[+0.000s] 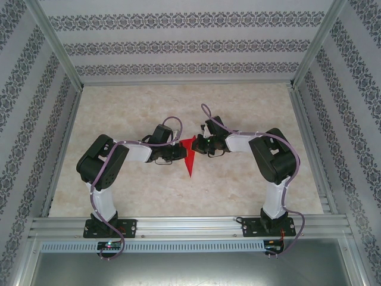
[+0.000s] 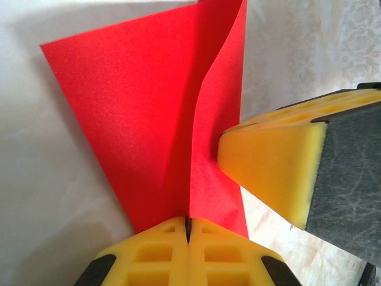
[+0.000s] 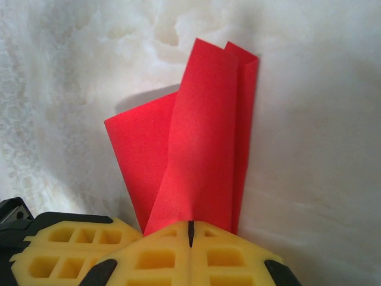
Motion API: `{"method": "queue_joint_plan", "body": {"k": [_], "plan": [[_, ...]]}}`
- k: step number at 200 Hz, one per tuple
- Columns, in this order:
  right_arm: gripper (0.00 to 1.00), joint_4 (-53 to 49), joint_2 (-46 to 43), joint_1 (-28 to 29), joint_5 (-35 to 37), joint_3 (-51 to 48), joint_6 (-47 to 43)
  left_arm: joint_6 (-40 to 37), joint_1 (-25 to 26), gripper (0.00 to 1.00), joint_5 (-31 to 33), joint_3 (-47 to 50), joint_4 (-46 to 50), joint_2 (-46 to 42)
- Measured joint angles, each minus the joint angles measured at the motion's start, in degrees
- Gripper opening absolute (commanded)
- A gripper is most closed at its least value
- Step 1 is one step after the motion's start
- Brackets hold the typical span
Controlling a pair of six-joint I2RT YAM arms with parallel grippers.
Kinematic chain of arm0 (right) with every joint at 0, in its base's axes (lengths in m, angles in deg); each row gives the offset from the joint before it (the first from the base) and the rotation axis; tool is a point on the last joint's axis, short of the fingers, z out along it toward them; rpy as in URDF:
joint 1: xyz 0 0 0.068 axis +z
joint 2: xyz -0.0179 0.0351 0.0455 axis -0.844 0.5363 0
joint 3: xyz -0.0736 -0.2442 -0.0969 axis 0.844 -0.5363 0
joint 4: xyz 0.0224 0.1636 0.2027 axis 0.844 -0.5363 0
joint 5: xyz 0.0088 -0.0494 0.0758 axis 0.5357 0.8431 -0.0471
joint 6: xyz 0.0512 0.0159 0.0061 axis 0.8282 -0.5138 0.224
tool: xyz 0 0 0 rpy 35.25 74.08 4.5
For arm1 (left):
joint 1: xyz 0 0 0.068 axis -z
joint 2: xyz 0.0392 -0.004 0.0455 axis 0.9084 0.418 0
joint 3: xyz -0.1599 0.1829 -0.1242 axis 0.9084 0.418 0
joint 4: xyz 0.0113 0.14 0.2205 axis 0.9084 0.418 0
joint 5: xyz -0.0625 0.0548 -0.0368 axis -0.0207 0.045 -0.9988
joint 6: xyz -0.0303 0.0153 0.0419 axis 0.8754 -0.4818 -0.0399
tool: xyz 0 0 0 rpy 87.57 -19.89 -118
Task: Fold a paper plane with a square sheet of paper (fold left side to right side)
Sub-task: Fold the wing for the fifth time at the center of the table.
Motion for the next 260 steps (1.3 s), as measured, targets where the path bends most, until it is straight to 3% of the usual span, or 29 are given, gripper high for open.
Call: {"method": "queue_joint_plan", "body": {"k": [60,126,155,195,260], "plan": [[0.00,-2.5,1.1,0.0,0.0,1.7,-1.2,0.0,0.0,0.00,0.0,0.0,0.1,-0.1],[0.00,-4.5,1.1,0.1,0.0,2.2,-2.8,-1.3,-0.1,0.28,3.6,0.0,7.3,-4.7],[0.00,-4.5,1.1,0.4,0.0,2.3,-3.4,-1.5,-0.1,0.27,4.1,0.0,10.6,-9.7],[0.00,-5.6,1.2,0.5,0.2,2.8,-3.8,0.7,1.1,0.20,0.0,0.0,10.6,-15.1],[0.00,-6.4,1.3,0.8,0.6,3.3,-4.0,5.6,6.0,0.17,-5.4,0.0,9.3,-14.3]]}}
